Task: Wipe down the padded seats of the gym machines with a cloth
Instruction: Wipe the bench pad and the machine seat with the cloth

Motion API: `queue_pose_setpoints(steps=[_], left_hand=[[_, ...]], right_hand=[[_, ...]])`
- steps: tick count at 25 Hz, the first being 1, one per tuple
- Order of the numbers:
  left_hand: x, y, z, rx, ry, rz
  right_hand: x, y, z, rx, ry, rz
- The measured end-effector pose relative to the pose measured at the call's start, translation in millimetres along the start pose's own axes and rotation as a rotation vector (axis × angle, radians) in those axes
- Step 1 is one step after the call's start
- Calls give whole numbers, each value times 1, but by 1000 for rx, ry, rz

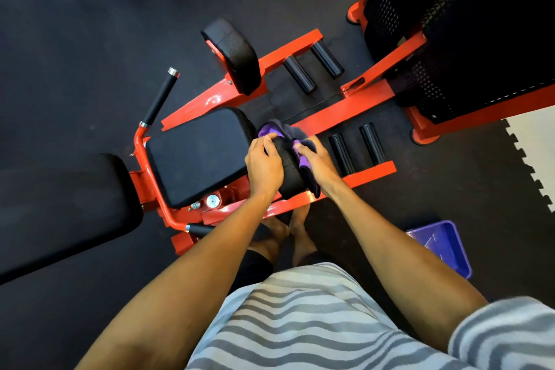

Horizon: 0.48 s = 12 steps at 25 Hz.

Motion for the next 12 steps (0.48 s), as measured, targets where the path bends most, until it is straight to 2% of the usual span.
queue_pose_setpoints(steps=[3, 5, 9, 12], left_hand=[[0, -1, 1, -52, -57, -8], [2, -2, -2, -39, -39, -11], [6, -5, -6, 4, -17, -81], [1, -3, -12, 23, -28, -133]], right_hand=[[0, -7, -15, 23, 102, -43], [13, -9, -10, 77, 100, -64], [45, -23, 13, 113, -188, -155], [53, -24, 20, -53, -183, -184]])
Point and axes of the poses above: each hand's wrist, its own x-axis towards the middle knuckle, its own y-axis out of the back of the hand, z = x × y, the point moved 8 cm from there along x, towards the middle knuckle, and after that the axes turned 2 degrees about z, right-handed, at the moved point
